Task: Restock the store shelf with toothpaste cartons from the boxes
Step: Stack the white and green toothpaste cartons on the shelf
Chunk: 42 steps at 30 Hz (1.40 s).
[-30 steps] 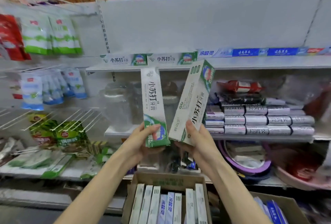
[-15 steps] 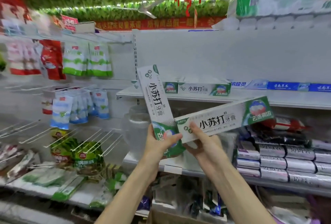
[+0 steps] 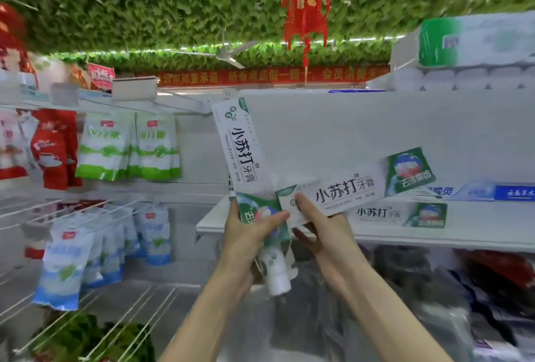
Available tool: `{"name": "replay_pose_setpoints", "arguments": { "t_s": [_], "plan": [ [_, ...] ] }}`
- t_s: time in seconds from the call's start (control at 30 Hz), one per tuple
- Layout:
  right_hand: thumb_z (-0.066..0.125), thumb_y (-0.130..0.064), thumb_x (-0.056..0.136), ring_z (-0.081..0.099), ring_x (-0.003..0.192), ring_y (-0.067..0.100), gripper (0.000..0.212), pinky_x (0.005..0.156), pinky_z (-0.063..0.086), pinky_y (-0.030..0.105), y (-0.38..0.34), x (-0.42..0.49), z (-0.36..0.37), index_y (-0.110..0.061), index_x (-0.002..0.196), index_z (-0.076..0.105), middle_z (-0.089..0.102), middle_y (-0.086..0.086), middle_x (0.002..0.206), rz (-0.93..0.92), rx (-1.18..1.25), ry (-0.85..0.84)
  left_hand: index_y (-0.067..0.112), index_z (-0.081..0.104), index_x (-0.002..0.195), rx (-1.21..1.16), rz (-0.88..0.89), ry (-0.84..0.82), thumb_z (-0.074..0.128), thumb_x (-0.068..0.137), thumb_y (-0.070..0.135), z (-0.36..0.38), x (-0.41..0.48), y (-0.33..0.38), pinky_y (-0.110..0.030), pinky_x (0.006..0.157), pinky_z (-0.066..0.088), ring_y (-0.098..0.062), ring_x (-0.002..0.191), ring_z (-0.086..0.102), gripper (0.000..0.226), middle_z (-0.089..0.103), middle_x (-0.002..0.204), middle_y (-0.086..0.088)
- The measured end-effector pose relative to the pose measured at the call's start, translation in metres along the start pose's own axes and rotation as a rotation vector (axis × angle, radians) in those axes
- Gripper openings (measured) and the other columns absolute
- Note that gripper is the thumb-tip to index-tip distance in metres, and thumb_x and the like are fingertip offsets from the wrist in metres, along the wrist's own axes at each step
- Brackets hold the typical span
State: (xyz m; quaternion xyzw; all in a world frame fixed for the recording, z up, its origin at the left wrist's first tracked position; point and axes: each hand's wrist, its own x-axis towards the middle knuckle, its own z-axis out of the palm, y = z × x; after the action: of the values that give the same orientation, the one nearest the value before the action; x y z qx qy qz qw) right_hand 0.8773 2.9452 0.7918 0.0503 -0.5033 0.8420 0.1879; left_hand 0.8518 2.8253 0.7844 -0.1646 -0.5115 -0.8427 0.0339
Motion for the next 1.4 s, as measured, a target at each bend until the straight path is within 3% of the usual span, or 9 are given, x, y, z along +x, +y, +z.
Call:
{"name": "replay_pose_setpoints", "arguments": {
  "t_s": [0.17, 0.33, 0.5, 0.63, 0.77, 0.9, 1.1, 1.3, 1.4],
  "plan": [
    [0.071, -0.016, 0.083, 0.071, 0.078, 0.017, 0.042, 0.060, 0.056, 0.028, 0.020, 0.069, 0.034, -0.009, 0.122, 0.056, 0.072, 0.009, 0.103, -0.002, 0.070, 0.149, 0.014, 0.056, 0.119, -0.091, -0.059, 0.056, 0.081, 0.065, 0.002, -0.004, 0.075, -0.007, -0.047, 0.081, 0.058, -0.028, 0.089, 0.072, 0.061, 0.074, 0.100, -0.008],
    [0.069, -0.013, 0.085, 0.069, 0.072, 0.013, 0.044, 0.052, 0.054, 0.024, 0.031, 0.117, 0.049, -0.003, 0.124, 0.051, 0.068, 0.012, 0.102, -0.040, 0.098, 0.236, 0.014, 0.053, 0.124, -0.227, -0.107, 0.081, 0.080, 0.069, -0.001, -0.001, 0.123, -0.022, -0.041, 0.072, 0.059, -0.027, 0.090, 0.071, 0.063, 0.072, 0.102, -0.010],
    [0.065, -0.016, 0.089, 0.068, 0.072, 0.010, 0.012, 0.063, 0.054, 0.030, 0.032, 0.130, 0.039, -0.016, 0.101, 0.061, 0.071, 0.001, 0.087, -0.038, 0.024, 0.176, 0.010, 0.054, 0.123, -0.229, -0.127, 0.065, 0.079, 0.069, -0.004, -0.005, 0.140, -0.026, -0.046, 0.077, 0.059, -0.028, 0.090, 0.072, 0.062, 0.073, 0.103, -0.012],
    [0.068, -0.024, 0.087, 0.065, 0.088, 0.017, 0.026, 0.073, 0.053, 0.033, 0.040, 0.136, 0.028, -0.017, 0.111, 0.062, 0.070, 0.007, 0.103, 0.026, -0.031, 0.118, 0.011, 0.054, 0.118, -0.093, -0.094, 0.030, 0.083, 0.065, 0.000, -0.017, 0.152, -0.023, -0.050, 0.076, 0.059, -0.028, 0.087, 0.072, 0.062, 0.072, 0.102, -0.011],
    [0.069, -0.022, 0.086, 0.068, 0.077, 0.017, 0.021, 0.069, 0.055, 0.031, 0.038, 0.141, 0.032, -0.011, 0.103, 0.065, 0.072, 0.010, 0.096, 0.030, 0.048, 0.128, 0.010, 0.055, 0.116, -0.005, -0.071, 0.002, 0.085, 0.063, 0.002, -0.017, 0.163, -0.012, -0.042, 0.071, 0.061, -0.026, 0.086, 0.072, 0.062, 0.071, 0.103, -0.011],
    [0.070, -0.022, 0.085, 0.068, 0.098, 0.024, 0.036, 0.089, 0.054, 0.037, 0.040, 0.151, 0.035, -0.010, 0.117, 0.061, 0.071, 0.011, 0.109, -0.039, 0.012, 0.177, 0.012, 0.055, 0.117, 0.043, -0.094, -0.041, 0.086, 0.064, 0.007, -0.016, 0.169, -0.008, -0.033, 0.062, 0.059, -0.022, 0.082, 0.073, 0.061, 0.072, 0.102, -0.009],
    [0.072, -0.026, 0.083, 0.069, 0.083, 0.017, 0.036, 0.066, 0.053, 0.027, 0.039, 0.158, 0.040, -0.013, 0.113, 0.058, 0.071, 0.008, 0.102, -0.035, -0.045, 0.250, 0.012, 0.057, 0.115, 0.037, -0.155, -0.092, 0.086, 0.064, 0.006, -0.017, 0.181, -0.004, -0.041, 0.073, 0.060, -0.025, 0.083, 0.073, 0.060, 0.074, 0.098, -0.008],
    [0.074, -0.033, 0.080, 0.066, 0.091, 0.021, 0.042, 0.075, 0.052, 0.030, 0.041, 0.166, 0.037, -0.013, 0.114, 0.062, 0.071, 0.010, 0.107, -0.009, -0.082, 0.226, 0.011, 0.059, 0.111, 0.042, -0.116, -0.055, 0.088, 0.059, 0.005, -0.019, 0.192, -0.005, -0.044, 0.076, 0.060, -0.025, 0.083, 0.073, 0.060, 0.073, 0.099, -0.009],
    [0.074, -0.034, 0.077, 0.066, 0.097, 0.025, 0.045, 0.085, 0.053, 0.033, 0.030, 0.171, 0.034, -0.007, 0.110, 0.064, 0.072, 0.013, 0.104, -0.014, 0.042, 0.179, 0.012, 0.059, 0.111, 0.059, -0.076, -0.044, 0.088, 0.058, 0.007, -0.021, 0.198, 0.000, -0.039, 0.073, 0.060, -0.023, 0.084, 0.072, 0.061, 0.072, 0.100, -0.007]
  ]
}}
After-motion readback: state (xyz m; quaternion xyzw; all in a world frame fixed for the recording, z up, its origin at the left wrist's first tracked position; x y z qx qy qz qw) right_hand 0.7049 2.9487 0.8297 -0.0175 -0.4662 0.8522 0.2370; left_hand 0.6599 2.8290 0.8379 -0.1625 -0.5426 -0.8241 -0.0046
